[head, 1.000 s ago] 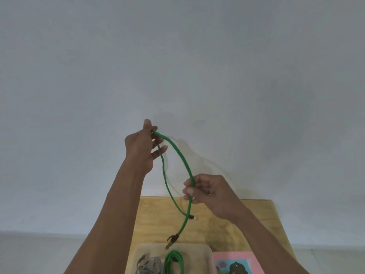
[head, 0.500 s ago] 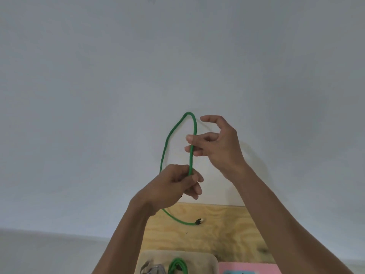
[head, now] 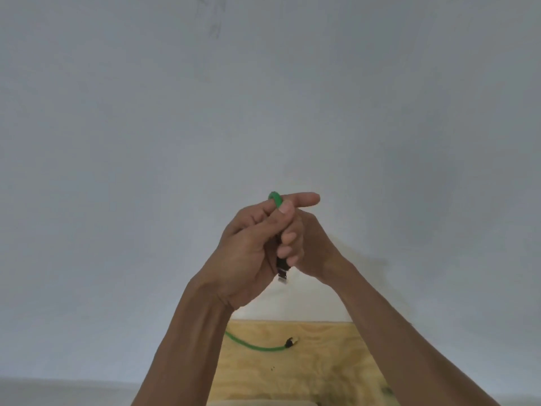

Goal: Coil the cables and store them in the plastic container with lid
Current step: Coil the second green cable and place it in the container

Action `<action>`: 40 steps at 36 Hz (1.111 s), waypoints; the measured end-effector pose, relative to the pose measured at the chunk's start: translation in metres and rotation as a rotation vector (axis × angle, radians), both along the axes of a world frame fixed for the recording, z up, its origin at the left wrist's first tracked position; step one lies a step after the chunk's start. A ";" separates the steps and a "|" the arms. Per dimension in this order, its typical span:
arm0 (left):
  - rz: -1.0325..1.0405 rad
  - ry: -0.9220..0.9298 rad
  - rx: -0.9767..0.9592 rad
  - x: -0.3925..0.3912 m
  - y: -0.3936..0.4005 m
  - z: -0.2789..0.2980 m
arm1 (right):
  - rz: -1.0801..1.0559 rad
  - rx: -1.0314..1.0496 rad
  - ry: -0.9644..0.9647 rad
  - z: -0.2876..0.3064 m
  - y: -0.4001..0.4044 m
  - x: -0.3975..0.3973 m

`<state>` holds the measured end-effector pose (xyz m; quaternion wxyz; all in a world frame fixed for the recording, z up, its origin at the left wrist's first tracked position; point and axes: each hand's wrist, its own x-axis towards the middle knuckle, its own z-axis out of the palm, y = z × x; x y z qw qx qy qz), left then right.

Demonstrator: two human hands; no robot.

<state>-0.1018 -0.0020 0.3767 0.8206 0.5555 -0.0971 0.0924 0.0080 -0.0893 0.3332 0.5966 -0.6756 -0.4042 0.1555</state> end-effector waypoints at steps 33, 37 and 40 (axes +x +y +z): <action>0.440 0.136 0.937 0.029 0.045 -0.025 | -0.204 -0.299 -0.446 0.027 -0.027 -0.014; 0.292 0.193 0.796 0.023 0.032 -0.024 | -0.152 -0.180 -0.397 0.046 -0.030 -0.005; 0.213 0.262 0.699 0.023 0.025 -0.025 | -0.035 -0.053 -0.310 0.052 -0.030 0.003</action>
